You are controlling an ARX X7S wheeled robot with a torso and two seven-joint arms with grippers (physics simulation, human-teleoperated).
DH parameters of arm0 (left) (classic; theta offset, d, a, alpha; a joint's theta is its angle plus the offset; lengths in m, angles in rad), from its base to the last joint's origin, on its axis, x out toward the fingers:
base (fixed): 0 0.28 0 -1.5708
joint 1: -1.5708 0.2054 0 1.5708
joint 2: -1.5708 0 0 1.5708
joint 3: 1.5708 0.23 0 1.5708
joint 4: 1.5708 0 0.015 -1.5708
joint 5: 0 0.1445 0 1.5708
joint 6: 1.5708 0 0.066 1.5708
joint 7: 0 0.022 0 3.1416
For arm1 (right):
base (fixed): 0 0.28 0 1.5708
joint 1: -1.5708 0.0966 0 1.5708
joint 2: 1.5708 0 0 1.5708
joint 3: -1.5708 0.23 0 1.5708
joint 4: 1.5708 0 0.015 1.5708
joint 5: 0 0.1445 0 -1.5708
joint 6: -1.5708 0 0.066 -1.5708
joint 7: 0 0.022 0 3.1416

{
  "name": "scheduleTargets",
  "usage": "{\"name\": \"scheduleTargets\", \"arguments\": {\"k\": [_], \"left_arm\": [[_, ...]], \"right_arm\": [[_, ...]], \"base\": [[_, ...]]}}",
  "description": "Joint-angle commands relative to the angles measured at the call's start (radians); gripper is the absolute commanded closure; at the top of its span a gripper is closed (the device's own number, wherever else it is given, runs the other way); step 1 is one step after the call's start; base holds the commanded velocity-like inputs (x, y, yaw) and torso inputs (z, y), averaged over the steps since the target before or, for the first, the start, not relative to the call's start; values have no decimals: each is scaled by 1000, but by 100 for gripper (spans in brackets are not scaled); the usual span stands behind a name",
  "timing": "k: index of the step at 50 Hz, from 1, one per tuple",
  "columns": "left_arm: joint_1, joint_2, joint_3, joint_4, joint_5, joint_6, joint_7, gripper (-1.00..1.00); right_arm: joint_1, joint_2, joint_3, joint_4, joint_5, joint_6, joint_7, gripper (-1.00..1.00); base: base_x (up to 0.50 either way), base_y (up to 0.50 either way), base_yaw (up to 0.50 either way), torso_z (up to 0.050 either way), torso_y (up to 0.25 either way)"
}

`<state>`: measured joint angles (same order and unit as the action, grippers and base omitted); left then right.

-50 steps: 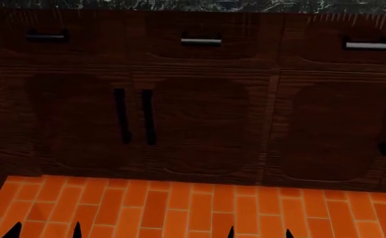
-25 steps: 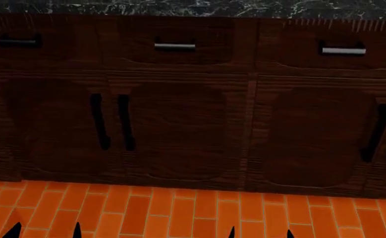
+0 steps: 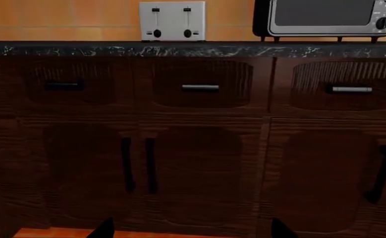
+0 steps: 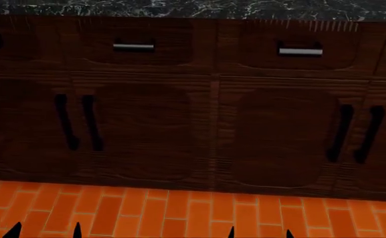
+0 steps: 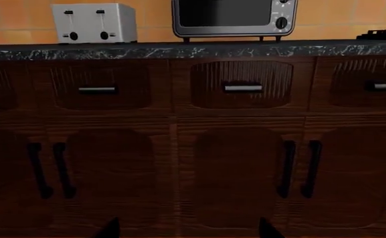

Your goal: Navigate to the stove.

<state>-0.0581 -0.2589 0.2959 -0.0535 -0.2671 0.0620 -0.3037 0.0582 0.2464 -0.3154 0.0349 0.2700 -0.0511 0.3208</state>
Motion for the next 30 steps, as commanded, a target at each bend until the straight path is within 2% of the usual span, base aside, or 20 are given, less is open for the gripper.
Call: {"name": "scheduleTargets", "arguments": {"k": [1, 30], "left_arm": [[0, -3, 3, 0, -5, 3, -2, -100], [-1, -10, 13, 3, -13, 5, -9, -100]], "right_arm": [[2, 2, -4, 1, 3, 1, 5, -100], [6, 9, -11, 4, 14, 1, 14, -100]], "base": [[-500, -19, 0, 0, 0], [-500, -19, 0, 0, 0]]}}
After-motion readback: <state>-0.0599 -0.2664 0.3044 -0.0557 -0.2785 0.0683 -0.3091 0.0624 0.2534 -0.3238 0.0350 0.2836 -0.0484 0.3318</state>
